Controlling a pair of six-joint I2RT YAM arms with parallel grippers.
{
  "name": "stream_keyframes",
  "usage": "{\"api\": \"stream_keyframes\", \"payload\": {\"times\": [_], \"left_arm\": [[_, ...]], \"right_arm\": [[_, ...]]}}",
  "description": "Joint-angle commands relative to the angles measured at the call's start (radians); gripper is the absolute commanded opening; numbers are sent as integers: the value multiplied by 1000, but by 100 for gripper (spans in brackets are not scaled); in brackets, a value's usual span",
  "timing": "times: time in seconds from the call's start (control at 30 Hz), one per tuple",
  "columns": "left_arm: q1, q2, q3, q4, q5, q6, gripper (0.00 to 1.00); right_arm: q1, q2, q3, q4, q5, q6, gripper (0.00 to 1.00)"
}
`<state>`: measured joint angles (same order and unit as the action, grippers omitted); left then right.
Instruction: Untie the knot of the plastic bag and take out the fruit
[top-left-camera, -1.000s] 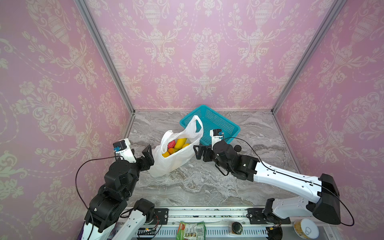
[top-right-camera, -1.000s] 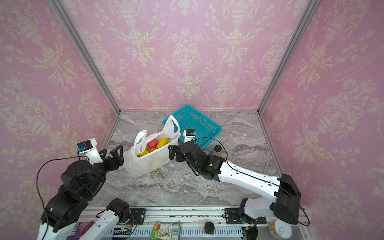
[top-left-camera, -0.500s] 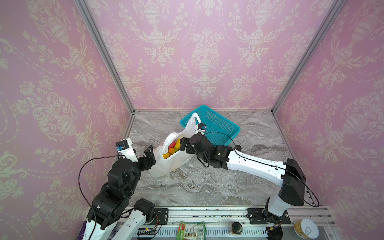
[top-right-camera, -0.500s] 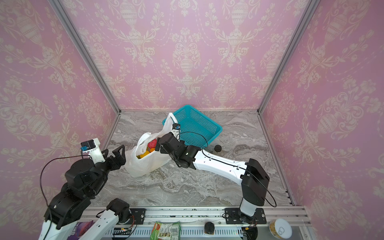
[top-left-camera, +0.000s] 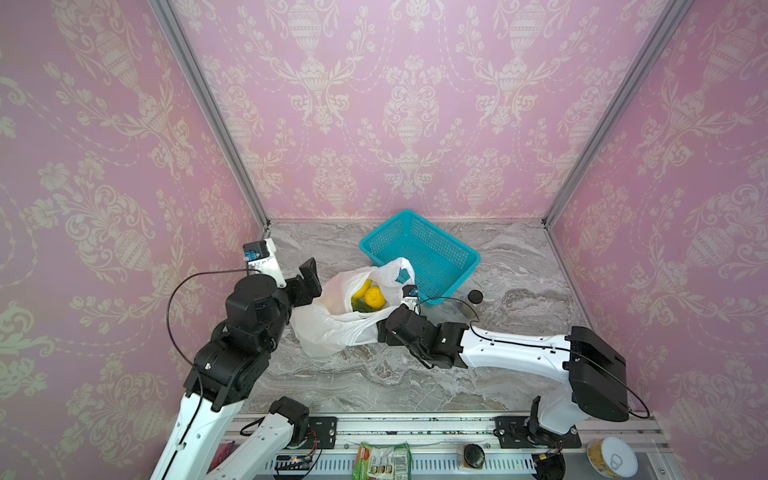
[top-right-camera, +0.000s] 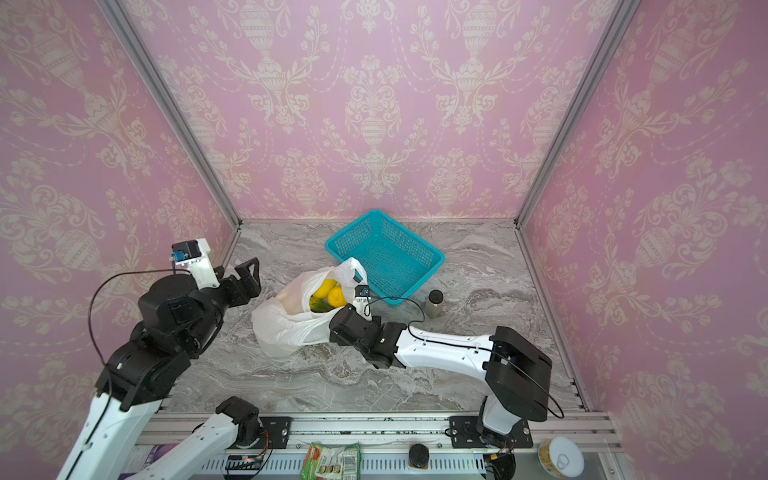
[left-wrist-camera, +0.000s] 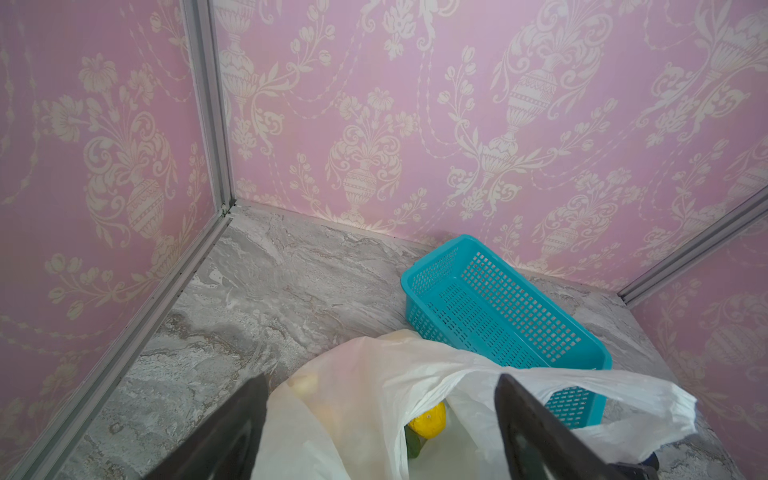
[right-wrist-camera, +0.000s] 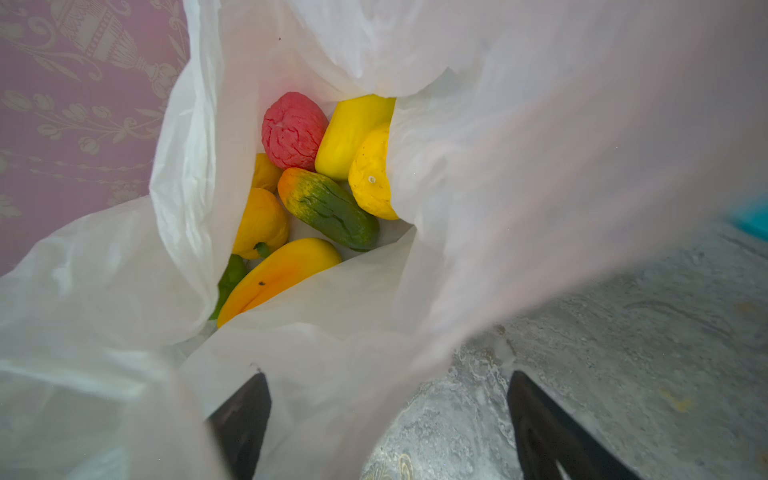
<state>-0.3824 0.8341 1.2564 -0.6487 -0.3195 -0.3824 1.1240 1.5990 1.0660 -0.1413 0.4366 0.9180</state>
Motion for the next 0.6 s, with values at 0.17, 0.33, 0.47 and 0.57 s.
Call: {"api": "stream_keyframes", "payload": {"times": [0.17,0.33,0.47,0.57], "left_arm": [[-1,402,242,-84,222,109,84],[-1,496,166,-127,251,122,82],[-4,445,-24,-56,274,118,91],[-16,413,-124,-35,277,95,94]], "right_arm": [[24,-47,-27,127,-13,-45,81],[24,-56,-43,146,-19,-62,83],[24,-53,-58,163,-2,-72,85],[23,-43,-69,198,-16,-72,85]]}}
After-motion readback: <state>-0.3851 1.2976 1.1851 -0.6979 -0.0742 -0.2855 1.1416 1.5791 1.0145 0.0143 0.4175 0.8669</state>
